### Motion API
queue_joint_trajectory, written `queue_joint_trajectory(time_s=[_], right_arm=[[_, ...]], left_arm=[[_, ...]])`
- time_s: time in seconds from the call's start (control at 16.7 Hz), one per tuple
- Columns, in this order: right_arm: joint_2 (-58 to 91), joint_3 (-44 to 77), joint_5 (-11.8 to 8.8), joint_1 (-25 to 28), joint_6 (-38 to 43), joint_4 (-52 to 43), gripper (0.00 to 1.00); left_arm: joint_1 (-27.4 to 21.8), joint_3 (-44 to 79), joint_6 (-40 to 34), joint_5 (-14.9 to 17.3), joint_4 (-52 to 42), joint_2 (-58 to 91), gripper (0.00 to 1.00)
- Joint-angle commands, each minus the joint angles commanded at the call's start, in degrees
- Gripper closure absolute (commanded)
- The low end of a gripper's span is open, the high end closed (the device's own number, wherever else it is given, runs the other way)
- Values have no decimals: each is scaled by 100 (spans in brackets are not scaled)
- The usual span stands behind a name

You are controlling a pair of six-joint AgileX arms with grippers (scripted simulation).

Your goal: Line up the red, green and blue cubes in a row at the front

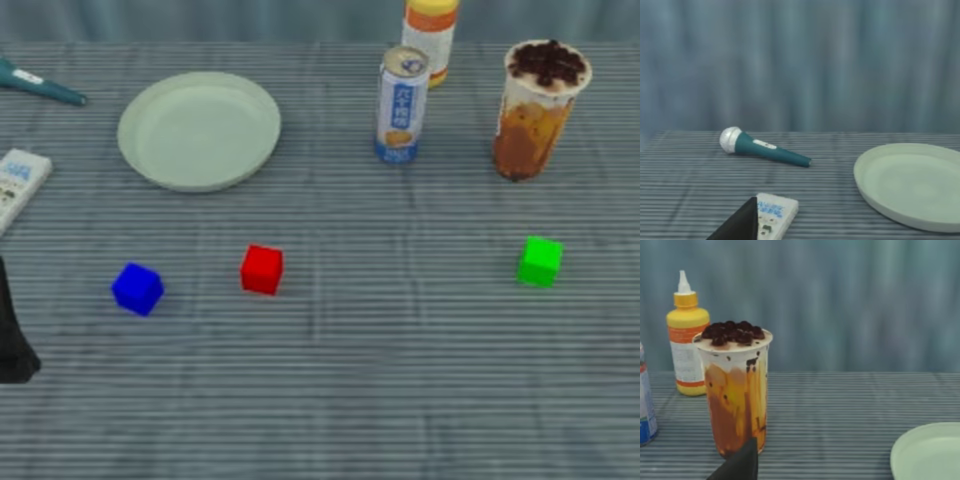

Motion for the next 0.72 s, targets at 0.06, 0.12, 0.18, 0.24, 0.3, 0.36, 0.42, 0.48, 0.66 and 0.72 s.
queue_joint_trajectory(time_s=[0.06, 0.12, 0.18, 0.24, 0.3, 0.36, 0.42, 0.48, 0.66, 0.72], right_arm=[[0, 0, 0, 0, 0, 0, 0], [0, 0, 0, 0, 0, 0, 0], [0, 0, 0, 0, 0, 0, 0], [0, 0, 0, 0, 0, 0, 0], [0, 0, 0, 0, 0, 0, 0], [0, 0, 0, 0, 0, 0, 0], [0, 0, 0, 0, 0, 0, 0], [0, 0, 0, 0, 0, 0, 0], [0, 0, 0, 0, 0, 0, 0], [0, 0, 0, 0, 0, 0, 0]], left_arm=[[0, 0, 0, 0, 0, 0, 0], [0, 0, 0, 0, 0, 0, 0], [-22, 56, -10, 4, -39, 57, 0], [-63, 172, -30, 10, -120, 174, 0], [-122, 348, -61, 16, -240, 351, 0], [-195, 584, -100, 21, -396, 589, 0], [-279, 878, -146, 24, -585, 887, 0], [-374, 1226, -198, 25, -804, 1245, 0], [-708, 2499, -380, 19, -1610, 2679, 0], [-833, 2978, -445, 15, -1918, 3274, 0]])
